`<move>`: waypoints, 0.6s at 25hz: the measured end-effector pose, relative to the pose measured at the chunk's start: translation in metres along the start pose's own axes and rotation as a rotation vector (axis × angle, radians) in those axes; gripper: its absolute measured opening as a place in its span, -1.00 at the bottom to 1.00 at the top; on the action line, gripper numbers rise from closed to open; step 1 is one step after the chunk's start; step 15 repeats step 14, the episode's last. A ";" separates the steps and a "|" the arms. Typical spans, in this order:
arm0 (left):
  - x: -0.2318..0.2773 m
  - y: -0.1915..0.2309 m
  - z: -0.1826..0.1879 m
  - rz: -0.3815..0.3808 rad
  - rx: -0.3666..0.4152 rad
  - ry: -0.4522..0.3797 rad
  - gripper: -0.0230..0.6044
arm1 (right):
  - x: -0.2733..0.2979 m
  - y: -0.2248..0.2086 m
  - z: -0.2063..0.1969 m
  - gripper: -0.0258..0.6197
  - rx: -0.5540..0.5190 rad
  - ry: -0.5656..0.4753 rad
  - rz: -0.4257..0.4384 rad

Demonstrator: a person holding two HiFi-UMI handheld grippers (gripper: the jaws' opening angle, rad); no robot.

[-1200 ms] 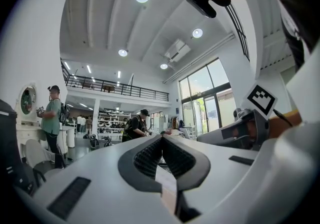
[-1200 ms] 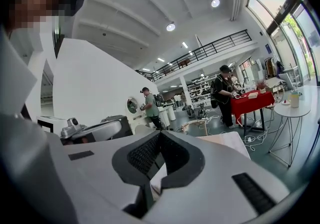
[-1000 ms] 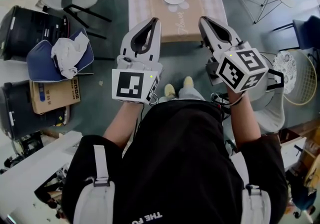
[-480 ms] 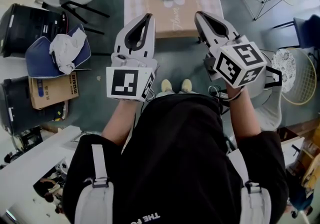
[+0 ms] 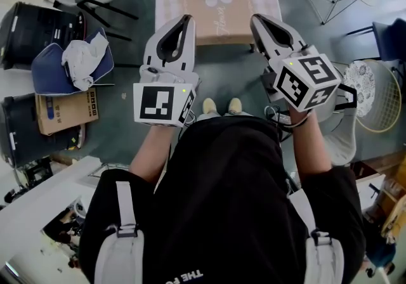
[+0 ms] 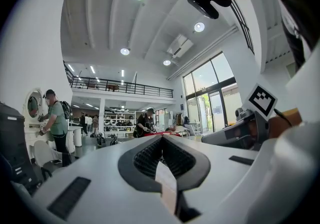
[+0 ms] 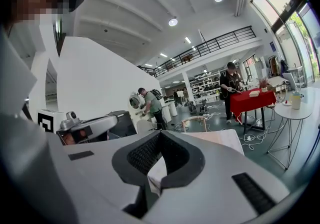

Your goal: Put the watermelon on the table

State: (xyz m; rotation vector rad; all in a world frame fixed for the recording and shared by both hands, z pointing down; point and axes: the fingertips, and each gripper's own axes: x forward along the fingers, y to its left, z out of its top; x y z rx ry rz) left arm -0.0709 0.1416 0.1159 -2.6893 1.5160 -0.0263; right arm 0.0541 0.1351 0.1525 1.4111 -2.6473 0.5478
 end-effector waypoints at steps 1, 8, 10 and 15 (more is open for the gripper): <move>0.000 -0.001 0.000 0.001 0.000 0.000 -0.90 | -0.001 -0.001 0.000 -0.88 0.001 -0.001 0.002; -0.003 -0.005 0.000 0.007 0.010 -0.001 -0.90 | -0.002 0.000 -0.001 -0.88 0.002 -0.007 0.015; -0.004 -0.007 0.001 0.007 0.014 -0.001 -0.90 | -0.003 0.001 -0.001 -0.88 0.002 -0.010 0.016; -0.005 -0.009 0.005 0.009 0.018 -0.006 -0.90 | -0.007 0.004 0.002 -0.88 -0.002 -0.014 0.020</move>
